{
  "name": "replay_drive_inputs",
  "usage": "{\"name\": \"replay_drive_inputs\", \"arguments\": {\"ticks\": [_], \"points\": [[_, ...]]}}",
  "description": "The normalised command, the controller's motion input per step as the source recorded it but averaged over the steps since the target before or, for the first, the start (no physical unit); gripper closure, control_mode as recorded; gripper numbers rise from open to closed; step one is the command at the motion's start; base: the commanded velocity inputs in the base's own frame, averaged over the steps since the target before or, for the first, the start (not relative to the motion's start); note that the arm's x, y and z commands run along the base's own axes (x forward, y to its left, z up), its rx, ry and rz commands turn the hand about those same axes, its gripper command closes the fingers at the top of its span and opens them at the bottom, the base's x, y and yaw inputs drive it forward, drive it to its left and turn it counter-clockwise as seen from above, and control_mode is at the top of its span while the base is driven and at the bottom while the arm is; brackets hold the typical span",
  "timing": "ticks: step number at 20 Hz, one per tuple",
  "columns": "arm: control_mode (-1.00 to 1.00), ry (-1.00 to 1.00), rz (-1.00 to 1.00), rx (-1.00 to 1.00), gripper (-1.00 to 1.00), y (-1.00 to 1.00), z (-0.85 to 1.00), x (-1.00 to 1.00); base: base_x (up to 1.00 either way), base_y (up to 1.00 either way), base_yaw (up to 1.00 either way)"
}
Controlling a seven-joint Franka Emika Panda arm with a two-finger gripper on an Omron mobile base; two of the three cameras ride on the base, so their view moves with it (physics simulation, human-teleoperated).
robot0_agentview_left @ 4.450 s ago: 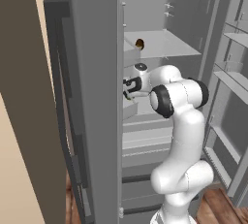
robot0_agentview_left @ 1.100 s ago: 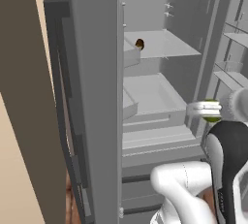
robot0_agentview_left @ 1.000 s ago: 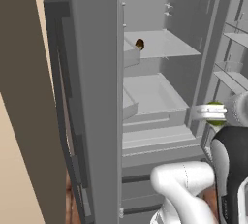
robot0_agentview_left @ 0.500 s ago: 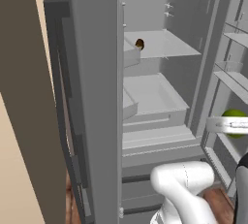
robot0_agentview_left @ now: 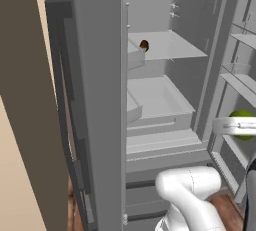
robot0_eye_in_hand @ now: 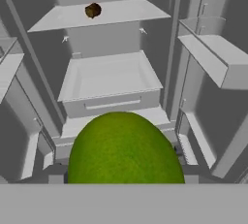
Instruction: Place the cold items (sweet potato and lime) from the fridge in one tupperware on the dining counter. Place the warm items (hot dog and kebab skewer) in the stove area in another tupperware.
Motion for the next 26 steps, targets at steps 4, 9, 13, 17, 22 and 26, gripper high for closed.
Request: {"name": "replay_drive_inputs", "arguments": {"ticks": [4,9,13,17,22,26], "points": [[1.0,0.0,0.0,0.0,1.0,0.01,0.0,-0.08,-0.54,0.18,0.02],[1.0,0.0,0.0,0.0,1.0,0.0,0.0,0.0,-0.83,0.3,-0.07],[1.0,0.0,0.0,0.0,1.0,0.0,0.0,0.0,-0.72,0.23,-0.4],[1.0,0.0,0.0,0.0,1.0,0.0,0.0,0.0,-0.56,0.1,-0.67],[1.0,0.0,0.0,0.0,1.0,0.0,0.0,0.0,-0.46,0.0,-0.87],[1.0,0.0,0.0,0.0,1.0,0.0,0.0,0.0,-0.39,0.0,-0.96]]}}
